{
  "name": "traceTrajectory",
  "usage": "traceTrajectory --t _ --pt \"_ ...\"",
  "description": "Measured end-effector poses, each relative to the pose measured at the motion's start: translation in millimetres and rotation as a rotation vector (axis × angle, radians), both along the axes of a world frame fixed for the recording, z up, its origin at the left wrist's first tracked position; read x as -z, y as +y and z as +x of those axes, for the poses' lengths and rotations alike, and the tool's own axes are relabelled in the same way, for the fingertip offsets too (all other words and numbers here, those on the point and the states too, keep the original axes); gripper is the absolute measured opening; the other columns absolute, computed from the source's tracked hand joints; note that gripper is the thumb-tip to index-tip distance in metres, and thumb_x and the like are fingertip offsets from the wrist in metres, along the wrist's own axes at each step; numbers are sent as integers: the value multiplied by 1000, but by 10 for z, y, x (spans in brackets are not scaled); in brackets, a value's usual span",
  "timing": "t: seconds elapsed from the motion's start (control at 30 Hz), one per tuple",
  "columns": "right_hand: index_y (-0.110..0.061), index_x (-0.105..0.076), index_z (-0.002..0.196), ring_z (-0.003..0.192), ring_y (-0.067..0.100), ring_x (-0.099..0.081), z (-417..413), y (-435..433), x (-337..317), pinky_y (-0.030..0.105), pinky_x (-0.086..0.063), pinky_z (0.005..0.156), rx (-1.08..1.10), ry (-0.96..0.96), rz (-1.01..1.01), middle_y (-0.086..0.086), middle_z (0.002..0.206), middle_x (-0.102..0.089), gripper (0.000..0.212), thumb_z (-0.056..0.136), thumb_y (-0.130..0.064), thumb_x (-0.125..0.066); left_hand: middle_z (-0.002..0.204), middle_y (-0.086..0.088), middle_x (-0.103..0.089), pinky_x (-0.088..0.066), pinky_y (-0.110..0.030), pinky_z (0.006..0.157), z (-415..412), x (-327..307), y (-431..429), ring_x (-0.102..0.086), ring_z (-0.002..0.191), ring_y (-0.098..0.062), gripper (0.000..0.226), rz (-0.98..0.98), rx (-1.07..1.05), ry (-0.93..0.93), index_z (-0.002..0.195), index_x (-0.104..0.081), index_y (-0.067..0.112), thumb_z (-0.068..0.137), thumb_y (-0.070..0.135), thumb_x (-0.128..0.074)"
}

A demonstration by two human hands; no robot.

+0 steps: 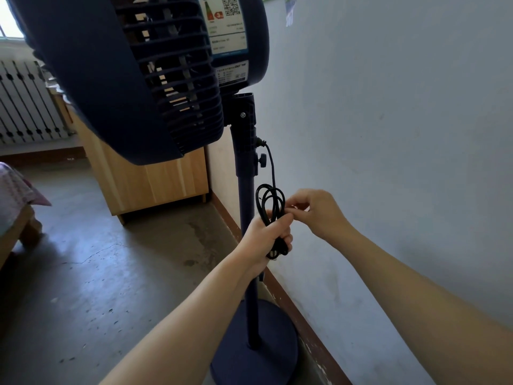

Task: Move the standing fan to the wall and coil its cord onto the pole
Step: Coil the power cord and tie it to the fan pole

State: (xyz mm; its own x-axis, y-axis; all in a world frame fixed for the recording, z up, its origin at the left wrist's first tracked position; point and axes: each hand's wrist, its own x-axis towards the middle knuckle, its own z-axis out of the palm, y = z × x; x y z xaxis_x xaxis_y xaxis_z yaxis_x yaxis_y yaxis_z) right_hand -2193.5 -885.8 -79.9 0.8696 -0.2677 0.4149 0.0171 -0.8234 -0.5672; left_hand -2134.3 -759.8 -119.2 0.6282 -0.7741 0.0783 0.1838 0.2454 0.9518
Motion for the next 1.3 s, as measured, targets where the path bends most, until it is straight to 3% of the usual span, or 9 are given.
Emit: traceTrajectory --t 0.1,0.23,0.4,0.67,0.83,0.93,1.03,1.1,1.3 --pt "-15 -74 93 62 0 -55 -29 -14 29 9 -41 57 -38 33 165 -11 69 -63 13 86 -14 -63 58 1 -47 -50 -25 55 30 1 10 -53 51 -10 8 18 -5 -20 91 -62 8 93 13 -57" --pt "-13 -73 102 64 4 -61 -60 2 40 16 -46 57 -50 31 346 -5 73 -68 19 88 -15 -60 56 2 -51 -51 -24 55 51 35 10 -54 51 -9 10 47 -48 -78 88 -63 9 93 15 -57" --pt "-15 -74 92 78 15 -70 -101 33 73 26 -57 67 -15 -76 455 2 86 -73 11 84 -14 -67 56 1 -56 -51 -24 57 53 108 -40 -57 52 -10 16 87 -209 -184 85 -63 5 91 20 -61" --pt "-16 -72 89 77 11 -69 -125 91 17 23 -58 72 -79 -29 502 0 82 -71 26 84 1 -54 57 1 -60 -51 -25 58 32 147 -36 -59 54 -10 24 122 -332 -232 81 -64 4 87 26 -65" --pt "-14 -67 102 84 19 -66 -45 192 -10 29 -57 79 -1 38 464 1 87 -68 19 86 -16 -57 54 1 -61 -51 -33 63 78 84 -7 -58 53 -13 20 200 -316 -213 69 -65 12 84 26 -67" --pt "-14 -57 111 86 19 -59 19 261 -26 32 -52 82 22 108 448 -2 83 -61 31 83 -25 -63 52 0 -62 -52 -26 55 62 48 -10 -59 50 -12 17 218 -254 -213 70 -66 14 86 14 -62" --pt "-20 -62 88 75 12 -56 69 331 -63 21 -41 66 39 104 372 -5 77 -60 11 84 -30 -63 51 -1 -60 -51 -24 50 20 10 -19 -58 48 -12 17 199 -212 -115 70 -63 10 86 7 -58" --pt "-24 -57 67 64 10 -50 84 343 -79 18 -34 58 46 94 364 -7 66 -54 21 88 -27 -59 52 -1 -60 -51 -26 54 19 7 -14 -58 49 -12 16 201 -216 -84 69 -63 10 85 7 -60" --pt "-20 -51 63 56 12 -47 109 379 -48 21 -34 56 64 107 414 -5 59 -48 30 93 -24 -49 57 2 -67 -48 -38 64 -25 86 -7 -62 55 -14 8 128 -351 -1 81 -62 17 81 17 -70"
